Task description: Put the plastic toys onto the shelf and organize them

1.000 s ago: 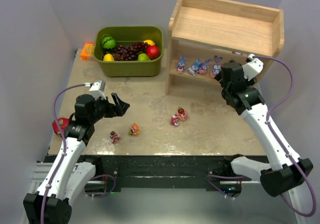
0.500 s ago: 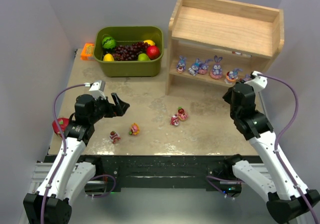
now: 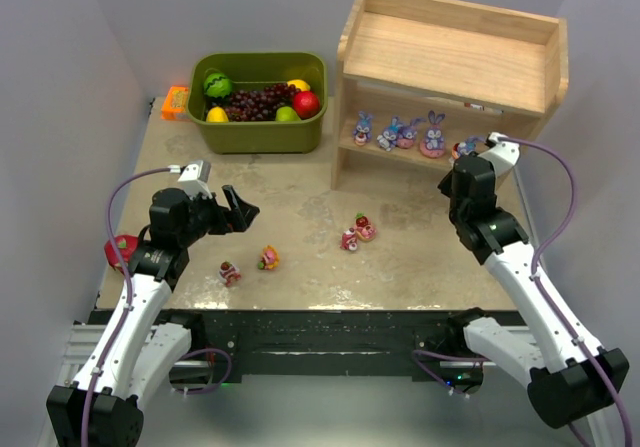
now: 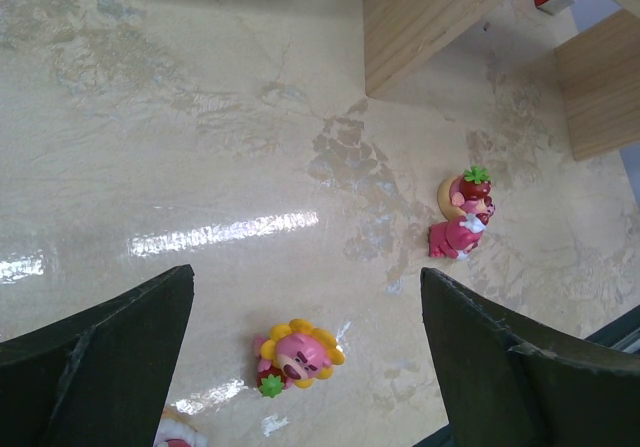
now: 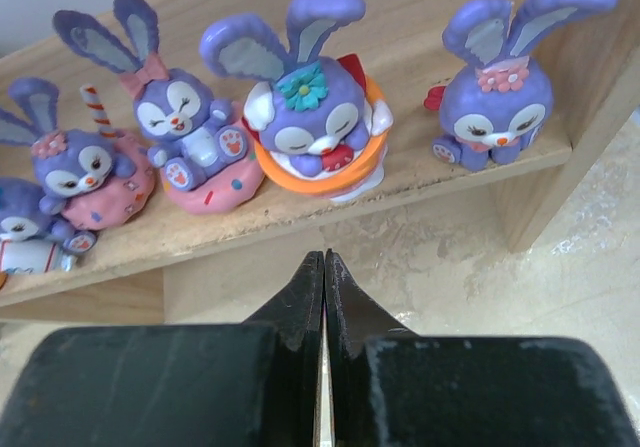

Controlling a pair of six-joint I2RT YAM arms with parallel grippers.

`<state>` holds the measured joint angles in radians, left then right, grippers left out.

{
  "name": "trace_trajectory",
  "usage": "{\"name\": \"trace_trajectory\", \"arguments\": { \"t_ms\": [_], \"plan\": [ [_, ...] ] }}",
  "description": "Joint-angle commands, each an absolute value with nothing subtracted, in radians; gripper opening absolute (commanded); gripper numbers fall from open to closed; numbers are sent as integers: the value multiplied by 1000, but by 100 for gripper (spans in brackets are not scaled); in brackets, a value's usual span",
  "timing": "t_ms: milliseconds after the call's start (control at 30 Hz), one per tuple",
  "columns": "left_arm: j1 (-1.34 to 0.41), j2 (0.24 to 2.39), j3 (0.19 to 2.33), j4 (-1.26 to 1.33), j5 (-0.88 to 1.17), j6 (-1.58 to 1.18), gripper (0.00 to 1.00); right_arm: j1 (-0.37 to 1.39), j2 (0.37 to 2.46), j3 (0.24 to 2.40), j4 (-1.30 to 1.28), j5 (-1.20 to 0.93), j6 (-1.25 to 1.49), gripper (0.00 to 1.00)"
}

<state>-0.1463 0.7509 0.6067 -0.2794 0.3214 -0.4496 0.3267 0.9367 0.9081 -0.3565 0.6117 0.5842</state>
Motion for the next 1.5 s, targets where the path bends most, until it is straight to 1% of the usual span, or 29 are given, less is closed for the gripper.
{"name": "trace_trajectory", "arguments": {
  "t_ms": [0,800,933,1100,1133,1200,1233,1267,1300,1333,1400,1433,1467],
  "plan": [
    [-149,747,601,-273,327,-433,100,302,962,931,-281,641,549,0],
    [-149,758,601,-273,321,-433,100,241,1032,920,-166,612,514,0],
    [-149,759,601,-273,321,-433,100,241,1022,919,-182,563,522,0],
    [-149,758,601,-273,318,-434,100,241,931,916,-262,390,500,0],
    [-149,756,601,-272,318,-434,99,241,922,920,-309,362,488,11],
    [-149,758,604,-272,316,-434,99,241,905,942,-366,299,474,19],
    [-149,758,604,-272,316,-434,99,241,897,946,-418,284,472,26],
    [-149,759,606,-272,314,-434,100,241,891,950,-435,266,471,31],
    [-149,759,606,-273,311,-436,99,242,875,950,-445,200,468,37],
    [-149,759,606,-270,310,-436,99,242,870,948,-452,158,448,47],
    [-149,761,609,-271,308,-437,100,241,864,945,-459,54,431,52],
    [-149,761,611,-273,305,-437,99,241,859,939,-459,23,410,58],
    [-149,761,609,-275,302,-439,100,241,853,928,-450,2,400,60]
  ]
}}
